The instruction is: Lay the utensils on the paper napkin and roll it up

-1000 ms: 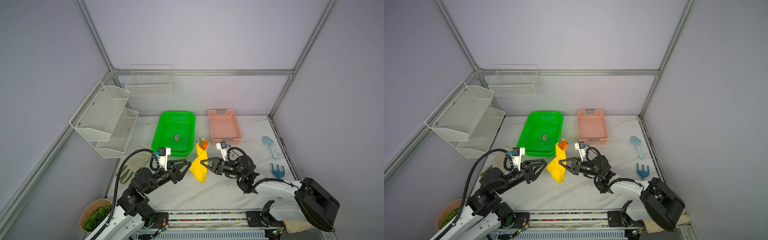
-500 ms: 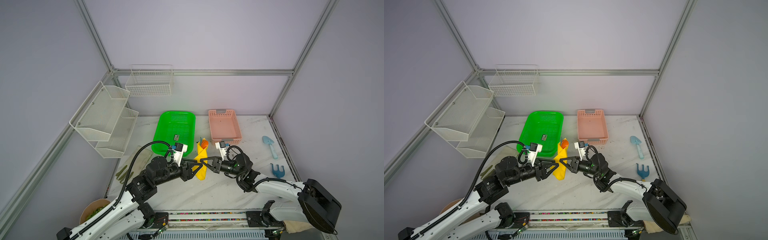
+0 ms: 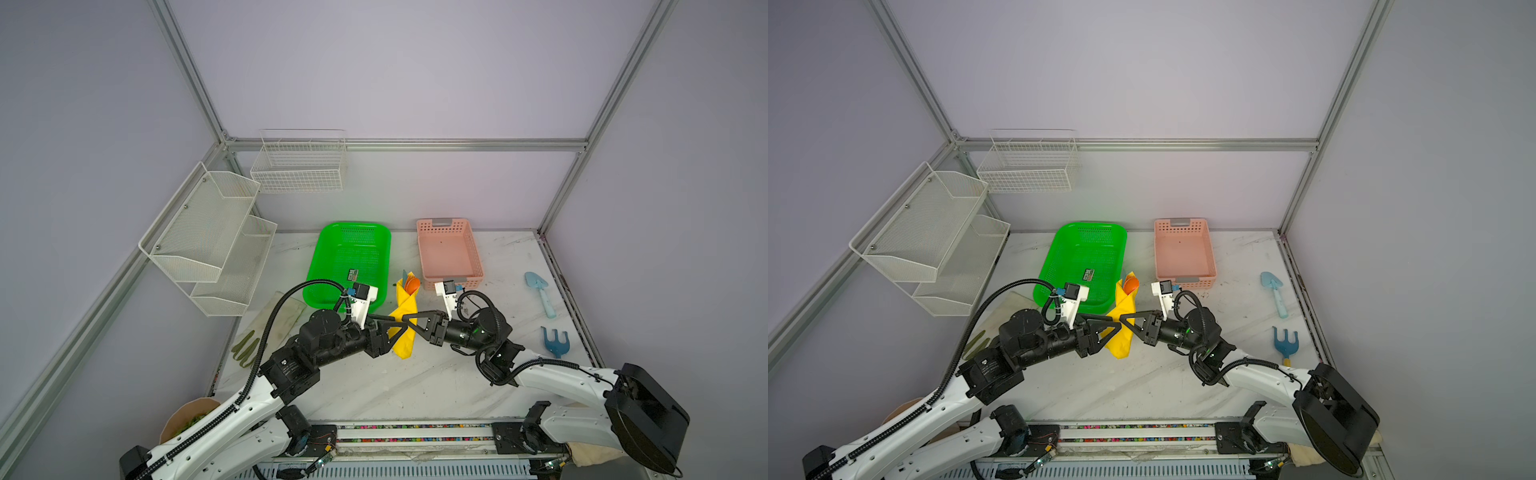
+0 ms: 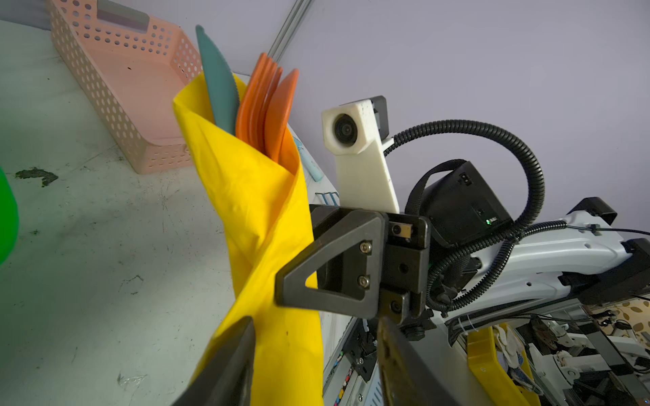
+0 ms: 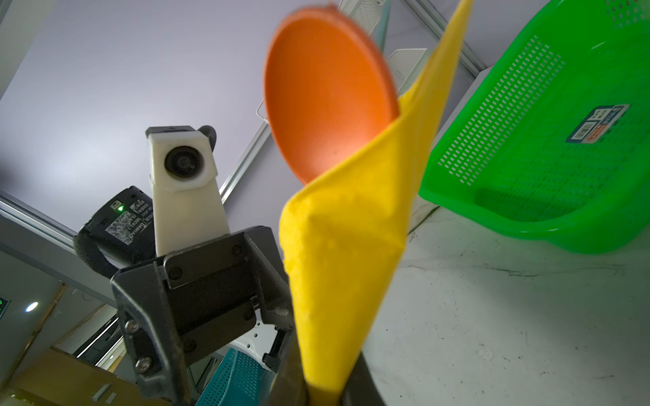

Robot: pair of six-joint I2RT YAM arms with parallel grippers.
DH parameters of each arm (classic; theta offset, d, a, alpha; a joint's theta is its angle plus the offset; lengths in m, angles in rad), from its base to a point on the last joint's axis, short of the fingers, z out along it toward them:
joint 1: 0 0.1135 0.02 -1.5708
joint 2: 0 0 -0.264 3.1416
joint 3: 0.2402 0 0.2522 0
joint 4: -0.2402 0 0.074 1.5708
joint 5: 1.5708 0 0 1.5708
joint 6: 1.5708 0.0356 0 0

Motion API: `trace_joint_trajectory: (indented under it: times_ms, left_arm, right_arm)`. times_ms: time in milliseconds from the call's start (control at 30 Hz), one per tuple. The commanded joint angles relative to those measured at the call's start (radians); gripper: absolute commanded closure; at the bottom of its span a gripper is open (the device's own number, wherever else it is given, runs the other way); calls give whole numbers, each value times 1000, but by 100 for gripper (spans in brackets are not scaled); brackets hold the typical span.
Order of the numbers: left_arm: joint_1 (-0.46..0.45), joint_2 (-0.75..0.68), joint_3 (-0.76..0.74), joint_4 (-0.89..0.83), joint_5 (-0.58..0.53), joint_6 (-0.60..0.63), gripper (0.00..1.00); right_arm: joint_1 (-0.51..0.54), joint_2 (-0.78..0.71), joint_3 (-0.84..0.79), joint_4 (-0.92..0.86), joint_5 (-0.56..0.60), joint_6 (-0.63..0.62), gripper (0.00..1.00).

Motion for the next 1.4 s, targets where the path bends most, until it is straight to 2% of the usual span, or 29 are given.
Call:
trace_joint_trajectory:
  times_ms: [0, 367, 633, 700, 900, 1067, 1200, 1367]
  left_arm:
    - [-4, -9, -35, 27, -25, 7, 44]
    - [-4, 9, -64, 59, -30, -3, 39]
    - [-3, 32, -86, 134, 17, -27, 43]
    - [-4, 31, -91, 149, 28, -30, 45]
    - [0, 29, -107, 181, 48, -41, 62]
    - [3, 42, -118, 212, 75, -49, 66]
    - [6, 42, -132, 232, 78, -52, 82]
    - [12, 23, -159, 265, 75, -60, 91]
  right_arm:
    - [-1, -23, -3, 77, -13, 14, 98]
    - [-1, -10, -15, 151, -28, 48, 98]
    - [-1, 3, -23, 193, -27, 69, 98]
    - [-2, 4, -26, 198, -25, 73, 98]
    - [1, 11, -32, 216, -23, 80, 98]
    - [1, 9, -34, 220, -21, 81, 98]
    - [1, 7, -35, 214, -17, 78, 97]
    - [1, -2, -36, 196, -7, 71, 84]
